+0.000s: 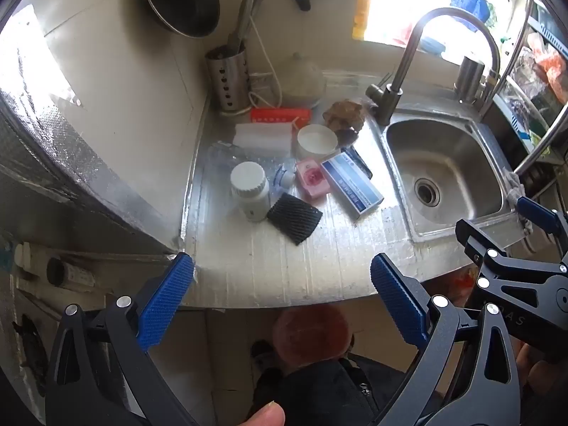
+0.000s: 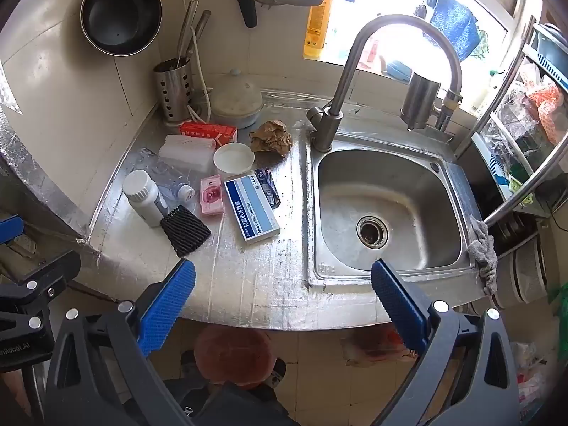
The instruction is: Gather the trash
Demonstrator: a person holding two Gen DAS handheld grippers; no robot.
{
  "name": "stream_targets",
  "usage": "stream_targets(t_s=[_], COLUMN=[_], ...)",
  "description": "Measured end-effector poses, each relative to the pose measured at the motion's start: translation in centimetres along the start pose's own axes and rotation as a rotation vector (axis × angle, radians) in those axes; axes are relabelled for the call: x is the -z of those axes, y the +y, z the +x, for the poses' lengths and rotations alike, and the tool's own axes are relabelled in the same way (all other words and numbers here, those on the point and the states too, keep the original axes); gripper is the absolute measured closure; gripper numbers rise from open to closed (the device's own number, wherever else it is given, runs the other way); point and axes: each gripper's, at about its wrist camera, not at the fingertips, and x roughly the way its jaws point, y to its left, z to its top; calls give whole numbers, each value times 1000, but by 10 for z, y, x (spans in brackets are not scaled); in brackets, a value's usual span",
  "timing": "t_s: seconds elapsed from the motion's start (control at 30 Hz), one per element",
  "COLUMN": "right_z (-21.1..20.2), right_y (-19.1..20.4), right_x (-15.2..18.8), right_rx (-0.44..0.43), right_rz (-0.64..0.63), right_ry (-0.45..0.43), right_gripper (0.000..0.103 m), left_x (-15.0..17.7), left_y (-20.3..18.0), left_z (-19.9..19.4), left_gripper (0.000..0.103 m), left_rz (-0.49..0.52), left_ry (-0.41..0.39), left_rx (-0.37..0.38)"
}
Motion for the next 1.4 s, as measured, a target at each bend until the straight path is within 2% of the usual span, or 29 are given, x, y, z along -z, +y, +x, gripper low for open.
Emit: stream_targets(t_s=[0.17, 0.4, 0.6, 1.4], right_z=[0, 3, -2, 8], right_y=[-1, 7, 5, 1], right_x=[-1, -1, -4, -15], right_rx=[-9, 9, 36, 12], right_rz=[2, 0, 0, -3], right_ry=[12, 33, 46, 51], right_gripper=[5, 5, 5, 5], left_x=[2, -1, 1, -4], left_y=[2, 4, 5, 7], left_z=[-4, 1, -3, 10], left_gripper=[6, 6, 6, 6], left_rz=[-13, -29, -15, -33], left_ry=[7, 53, 35, 52], left_rx=[22, -1, -20, -17])
